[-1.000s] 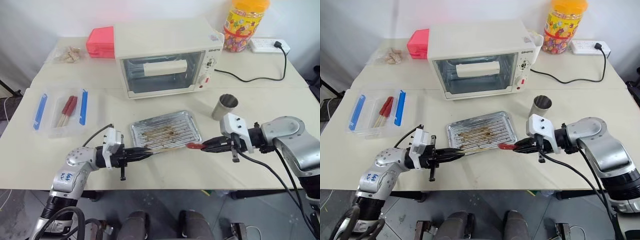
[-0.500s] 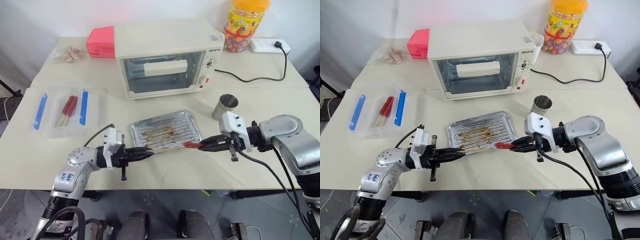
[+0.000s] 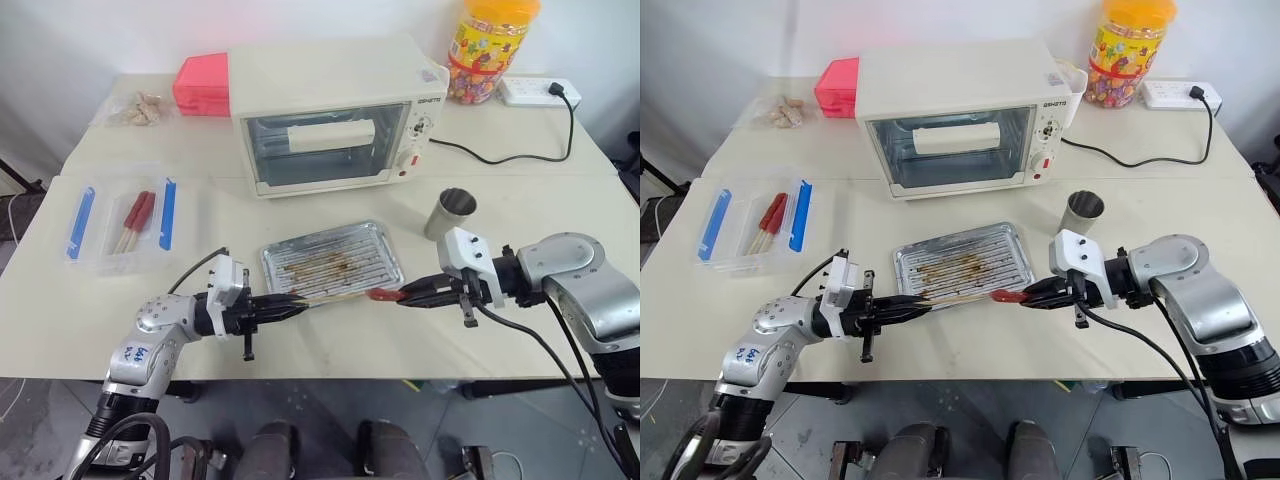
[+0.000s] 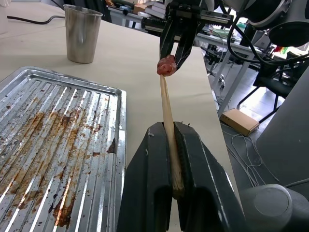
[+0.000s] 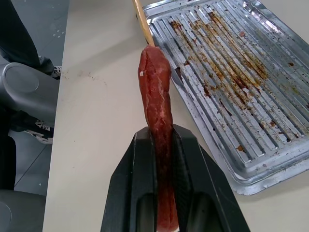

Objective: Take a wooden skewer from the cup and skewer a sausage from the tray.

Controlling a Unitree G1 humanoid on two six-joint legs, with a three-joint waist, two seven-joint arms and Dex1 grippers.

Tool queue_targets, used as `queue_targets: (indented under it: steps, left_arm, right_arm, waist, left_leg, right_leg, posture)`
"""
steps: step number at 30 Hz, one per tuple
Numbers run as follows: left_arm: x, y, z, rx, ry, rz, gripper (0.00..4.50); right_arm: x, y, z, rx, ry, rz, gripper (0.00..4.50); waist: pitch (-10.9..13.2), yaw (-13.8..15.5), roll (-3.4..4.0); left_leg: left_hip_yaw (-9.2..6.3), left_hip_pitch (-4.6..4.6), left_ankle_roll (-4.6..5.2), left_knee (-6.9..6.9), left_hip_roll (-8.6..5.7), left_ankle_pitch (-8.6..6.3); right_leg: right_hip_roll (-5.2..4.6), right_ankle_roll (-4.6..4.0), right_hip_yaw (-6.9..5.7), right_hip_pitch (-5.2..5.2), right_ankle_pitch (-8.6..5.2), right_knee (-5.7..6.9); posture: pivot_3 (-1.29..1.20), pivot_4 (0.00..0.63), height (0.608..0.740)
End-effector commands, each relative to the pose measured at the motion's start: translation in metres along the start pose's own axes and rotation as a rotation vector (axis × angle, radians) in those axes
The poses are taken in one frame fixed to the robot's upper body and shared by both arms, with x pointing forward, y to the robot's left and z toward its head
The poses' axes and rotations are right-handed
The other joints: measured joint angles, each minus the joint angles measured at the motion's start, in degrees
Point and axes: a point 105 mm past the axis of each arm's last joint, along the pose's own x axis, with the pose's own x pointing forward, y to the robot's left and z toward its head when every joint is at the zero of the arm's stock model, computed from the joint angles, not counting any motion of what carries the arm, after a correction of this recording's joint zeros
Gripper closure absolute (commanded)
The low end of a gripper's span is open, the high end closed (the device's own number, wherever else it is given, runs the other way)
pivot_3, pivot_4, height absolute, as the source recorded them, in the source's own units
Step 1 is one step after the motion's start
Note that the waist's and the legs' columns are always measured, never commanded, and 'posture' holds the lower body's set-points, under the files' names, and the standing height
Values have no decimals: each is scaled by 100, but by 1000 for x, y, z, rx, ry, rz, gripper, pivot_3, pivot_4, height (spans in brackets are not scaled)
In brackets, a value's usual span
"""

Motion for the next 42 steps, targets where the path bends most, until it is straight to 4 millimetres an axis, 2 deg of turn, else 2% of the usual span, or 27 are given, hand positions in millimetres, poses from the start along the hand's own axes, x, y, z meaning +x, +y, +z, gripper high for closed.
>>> queue_targets:
  steps: [1,13,17,23,31,42]
  left_arm:
    - [2,-4,13,40,-47,-18,4500]
    - [2,-6,14,37,-51,-22,4500]
    - [-10,-11,17,32,-29,-33,4500]
    - [-24,-17,26,12,-22,-47,4500]
    - [-17,-20,30,9,-23,-72,4500]
    - [-10,-18,29,10,-27,-80,4500]
  right_arm:
    - [1,2,2,-21,-6,17,4357]
    - [6,8,13,-44,-77,61,4357]
    - [-5,6,7,-38,-95,45,4357]
    - [-9,6,6,-37,-177,59,4357]
    - [-7,7,10,-42,-255,87,4357]
    - [-3,10,10,-63,-216,105,4357]
  waist:
    - [0,-1,0]
    - [0,6,0]
    - [1,-1,-1]
    - [1,-13,-2]
    - [2,-8,-3]
    - [2,-5,-3]
  left_leg:
    - [0,0,0,0,0,0]
    - [-1,0,0,0,0,0]
    - [-1,0,0,0,0,0]
    - [-1,1,0,0,3,0]
    - [-5,1,0,1,0,0]
    - [-5,1,0,1,1,0]
  right_leg:
    - [0,0,0,0,0,0]
    - [1,0,-1,0,0,0]
    - [-1,0,0,1,0,-1]
    - [-3,0,0,2,0,0]
    - [-5,0,-1,5,0,-1]
    - [-2,0,-2,5,0,-1]
  posture:
    - [0,150,740]
    - [0,150,740]
    - [0,150,740]
    - [0,150,740]
    - [0,150,740]
    - [0,150,740]
